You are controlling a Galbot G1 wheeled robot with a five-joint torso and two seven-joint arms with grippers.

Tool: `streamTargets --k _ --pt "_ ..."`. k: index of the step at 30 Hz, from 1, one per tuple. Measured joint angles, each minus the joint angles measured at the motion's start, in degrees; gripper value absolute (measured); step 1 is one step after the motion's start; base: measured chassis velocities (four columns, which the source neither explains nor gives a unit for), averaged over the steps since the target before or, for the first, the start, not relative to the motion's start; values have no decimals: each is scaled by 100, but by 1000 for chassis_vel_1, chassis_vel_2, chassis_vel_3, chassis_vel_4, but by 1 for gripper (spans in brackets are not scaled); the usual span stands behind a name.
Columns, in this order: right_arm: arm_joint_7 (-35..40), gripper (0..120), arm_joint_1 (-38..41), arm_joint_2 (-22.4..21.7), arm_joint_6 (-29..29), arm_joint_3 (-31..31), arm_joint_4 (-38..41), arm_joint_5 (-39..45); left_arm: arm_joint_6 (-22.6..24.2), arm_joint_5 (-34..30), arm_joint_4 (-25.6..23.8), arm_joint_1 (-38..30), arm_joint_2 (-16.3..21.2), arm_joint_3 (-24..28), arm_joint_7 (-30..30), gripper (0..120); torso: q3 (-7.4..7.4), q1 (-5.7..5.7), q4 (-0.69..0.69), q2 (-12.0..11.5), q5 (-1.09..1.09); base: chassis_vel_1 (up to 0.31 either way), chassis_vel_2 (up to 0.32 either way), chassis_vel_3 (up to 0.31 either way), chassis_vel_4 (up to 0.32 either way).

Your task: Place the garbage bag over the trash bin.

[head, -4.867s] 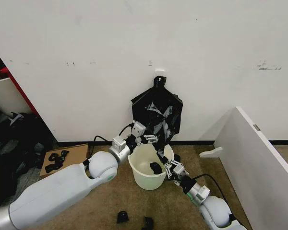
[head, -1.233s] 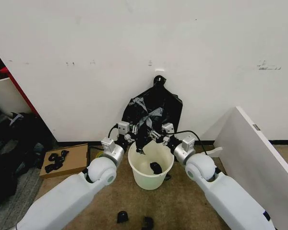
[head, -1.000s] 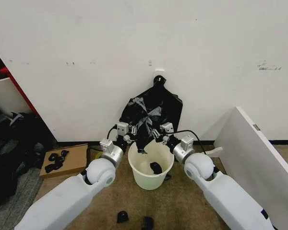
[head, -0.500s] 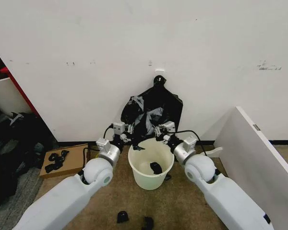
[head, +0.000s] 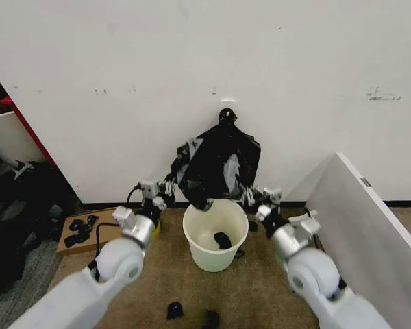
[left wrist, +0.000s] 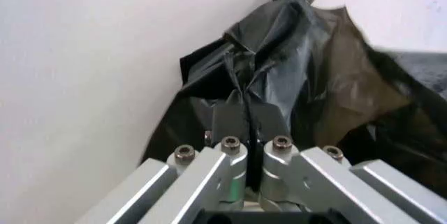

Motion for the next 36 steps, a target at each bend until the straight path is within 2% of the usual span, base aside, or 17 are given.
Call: streamTargets --k 6,17,31,34,36 --pt "-60 0 -479 113 45 60 366 -227 -43 198 -277 518 -12 -247 5 0 1 0 1 0 0 0 0 0 0" --pt "-123 0 -907 85 69 149 793 -267 -128 514 -553 1021 -15 -278 79 0 1 0 1 0 0 0 0 0 0" --pt "-76 0 -669 140 34 75 587 -59 -115 472 -577 739 83 -259 62 0 2 1 0 0 1 0 0 0 0" --pt "-4 0 -523 165 -74 57 485 110 -60 395 -527 626 68 -249 39 0 2 2 0 -1 0 0 0 0 0" --pt "204 0 -319 157 -345 4 424 594 121 147 -546 505 116 -247 -58 0 2 1 0 -1 0 0 0 0 0"
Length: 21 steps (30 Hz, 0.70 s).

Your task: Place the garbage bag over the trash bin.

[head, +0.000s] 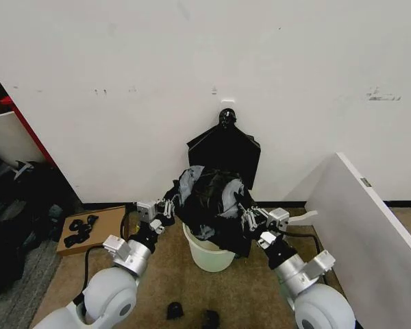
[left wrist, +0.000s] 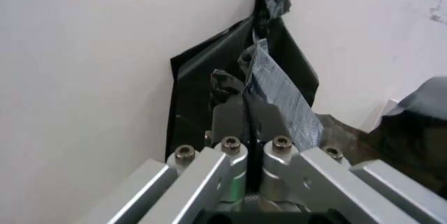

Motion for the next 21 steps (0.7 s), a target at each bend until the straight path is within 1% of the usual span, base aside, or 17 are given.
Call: streamTargets --k 1,8,10,11,15,18,21 --pt "0 0 0 0 0 0 0 0 0 0 0 0 0 0 0 0 0 0 0 0 0 0 0 0 0" --pt "24 0 750 -190 -329 -146 -513 1065 63 -247 43 -134 260 19 44 0 0 0 0 0 0 0 0 0 0" --pt "20 0 830 -203 -342 -161 -563 1136 65 -261 50 -144 272 20 47 0 0 0 1 0 0 0 0 0 0" --pt "6 0 998 -232 -356 -185 -670 1242 66 -286 77 -172 287 22 50 0 0 0 1 0 0 0 0 0 0" --pt "33 0 1506 -340 -408 -219 -972 1593 94 -449 192 -358 264 68 33 0 1 0 1 0 0 0 0 0 0" --pt "83 0 1616 -356 -454 -238 -1066 1727 134 -563 284 -462 210 124 13 0 1 0 1 0 0 0 0 0 0" --pt "89 0 1559 -346 -463 -253 -1162 1725 150 -607 421 -557 116 212 2 0 1 0 1 0 0 0 0 0 0"
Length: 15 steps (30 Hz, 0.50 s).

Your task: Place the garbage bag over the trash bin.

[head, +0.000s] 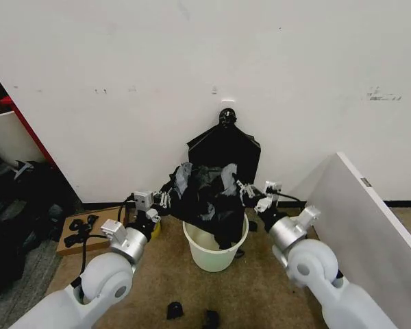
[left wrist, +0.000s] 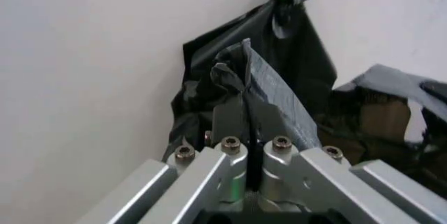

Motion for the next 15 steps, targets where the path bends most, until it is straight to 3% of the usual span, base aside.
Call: streamTargets --k 4,15 --pt "-53 0 -261 -65 112 132 -145 -88 0 -15 269 -227 -239 337 -1 0 0 0 -1 0 0 0 0 0 0" --pt "-16 0 -543 -301 128 362 184 -7 69 -76 213 -352 -310 531 -17 0 -1 0 1 0 1 0 0 0 0"
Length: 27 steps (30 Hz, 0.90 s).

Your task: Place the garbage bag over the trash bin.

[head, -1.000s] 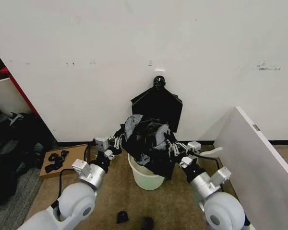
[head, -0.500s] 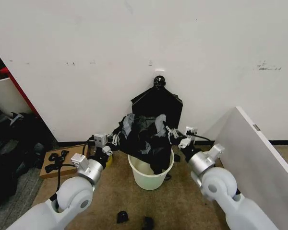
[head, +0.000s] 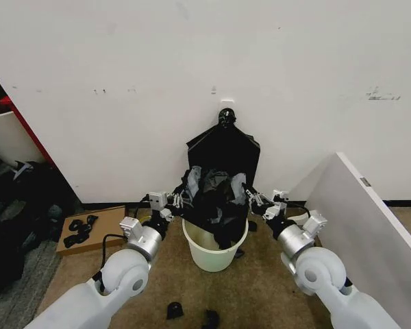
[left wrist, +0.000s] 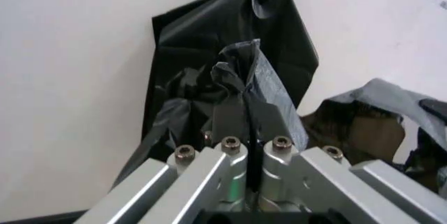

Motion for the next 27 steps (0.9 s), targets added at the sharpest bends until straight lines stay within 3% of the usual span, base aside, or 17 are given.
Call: streamTargets --k 8,17,27 --pt "-45 0 -172 17 103 116 -184 -95 12 -16 269 -45 -285 144 -47 0 0 0 -1 0 -1 0 0 0 0" --pt "-132 0 -293 565 264 -168 -694 -805 -14 -43 855 -83 -683 385 -120 0 0 0 -1 1 0 0 0 0 0" --pt "-23 0 -693 586 317 -55 -741 -1156 -45 103 1010 98 -945 464 -193 0 0 0 -3 1 -2 0 0 0 0"
